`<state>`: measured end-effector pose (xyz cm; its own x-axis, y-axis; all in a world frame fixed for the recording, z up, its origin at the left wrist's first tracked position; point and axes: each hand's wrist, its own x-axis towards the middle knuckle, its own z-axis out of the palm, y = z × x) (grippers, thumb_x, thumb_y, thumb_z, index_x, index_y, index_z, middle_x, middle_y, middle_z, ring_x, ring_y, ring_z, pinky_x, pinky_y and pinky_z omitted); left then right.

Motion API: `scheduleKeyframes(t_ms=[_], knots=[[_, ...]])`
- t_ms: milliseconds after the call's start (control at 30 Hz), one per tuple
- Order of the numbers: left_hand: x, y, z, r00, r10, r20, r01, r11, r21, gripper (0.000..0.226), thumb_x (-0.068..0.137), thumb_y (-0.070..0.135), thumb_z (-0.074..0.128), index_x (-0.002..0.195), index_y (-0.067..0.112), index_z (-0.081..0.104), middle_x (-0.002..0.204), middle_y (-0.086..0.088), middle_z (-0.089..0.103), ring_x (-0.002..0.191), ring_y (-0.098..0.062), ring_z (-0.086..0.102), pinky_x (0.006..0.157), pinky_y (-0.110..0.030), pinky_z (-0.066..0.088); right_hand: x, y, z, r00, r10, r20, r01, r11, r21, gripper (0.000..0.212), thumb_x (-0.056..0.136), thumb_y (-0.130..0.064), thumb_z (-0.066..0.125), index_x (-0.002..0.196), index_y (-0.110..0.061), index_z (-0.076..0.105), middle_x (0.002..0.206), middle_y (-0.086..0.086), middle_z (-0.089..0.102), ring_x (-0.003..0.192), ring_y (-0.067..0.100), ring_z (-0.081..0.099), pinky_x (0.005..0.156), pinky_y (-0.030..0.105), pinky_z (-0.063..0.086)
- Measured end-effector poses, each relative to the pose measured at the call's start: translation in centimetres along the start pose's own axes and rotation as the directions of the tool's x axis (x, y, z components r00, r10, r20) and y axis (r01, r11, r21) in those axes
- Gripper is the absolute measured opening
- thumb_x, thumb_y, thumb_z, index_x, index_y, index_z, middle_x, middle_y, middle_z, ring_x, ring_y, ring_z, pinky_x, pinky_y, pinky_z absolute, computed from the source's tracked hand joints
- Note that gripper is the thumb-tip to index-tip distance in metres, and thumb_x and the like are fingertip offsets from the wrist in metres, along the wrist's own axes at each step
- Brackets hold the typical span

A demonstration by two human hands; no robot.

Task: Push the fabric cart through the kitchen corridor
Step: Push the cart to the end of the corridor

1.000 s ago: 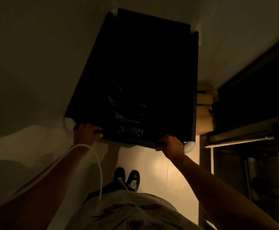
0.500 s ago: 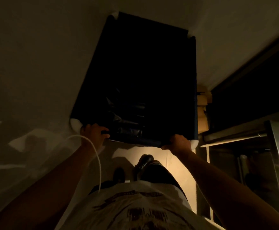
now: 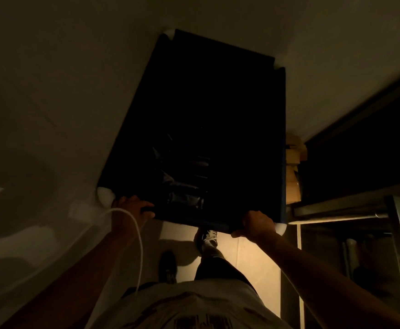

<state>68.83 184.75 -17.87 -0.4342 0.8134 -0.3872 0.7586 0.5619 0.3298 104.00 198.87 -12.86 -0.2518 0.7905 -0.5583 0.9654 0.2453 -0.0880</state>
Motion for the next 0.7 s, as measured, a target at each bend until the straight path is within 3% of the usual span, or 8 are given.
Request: scheduleKeyframes(t_ms=[267, 433, 700], knots=[[-0.7, -0.1, 0.2, 0.997, 0.034, -0.066, -0.041, 0.994, -0.103, 0.027, 0.078, 0.044, 0.075, 0.104, 0.037, 0.075, 0.119, 0.001, 0.069, 0.113, -0.03, 0.054, 0.11, -0.047, 0.033, 1.1, 0.1, -0.5, 0.994, -0.082, 0.07, 0.084, 0.996, -0.029, 0.074, 0.071, -0.045, 0.088, 0.135, -0.027, 0.055, 0.128, 0.001, 0.063, 0.116, 0.023, 0.062, 0.089, 0.033, 0.057], [-0.5, -0.2, 0.2, 0.999, 0.024, -0.026, -0.026, 0.994, -0.109, 0.028, 0.08, 0.047, 0.073, 0.106, 0.037, 0.075, 0.121, 0.001, 0.068, 0.115, -0.031, 0.055, 0.11, -0.045, 0.031, 1.4, 0.1, -0.6, 0.989, -0.103, 0.106, 0.108, 0.993, -0.045, 0.076, 0.075, -0.047, 0.085, 0.141, -0.027, 0.053, 0.134, 0.001, 0.06, 0.121, 0.023, 0.06, 0.094, 0.033, 0.055], [-0.1, -0.7, 0.3, 0.999, 0.037, 0.015, -0.035, 0.993, -0.11, 0.061, 0.07, 0.072, 0.037, 0.106, 0.04, 0.074, 0.122, 0.003, 0.068, 0.117, -0.029, 0.054, 0.111, -0.044, 0.03, 1.9, 0.5, -0.5, 0.986, -0.106, 0.126, 0.113, 0.992, -0.049, 0.073, 0.074, -0.05, 0.084, 0.137, -0.029, 0.054, 0.128, -0.002, 0.063, 0.116, 0.02, 0.061, 0.09, 0.029, 0.055]])
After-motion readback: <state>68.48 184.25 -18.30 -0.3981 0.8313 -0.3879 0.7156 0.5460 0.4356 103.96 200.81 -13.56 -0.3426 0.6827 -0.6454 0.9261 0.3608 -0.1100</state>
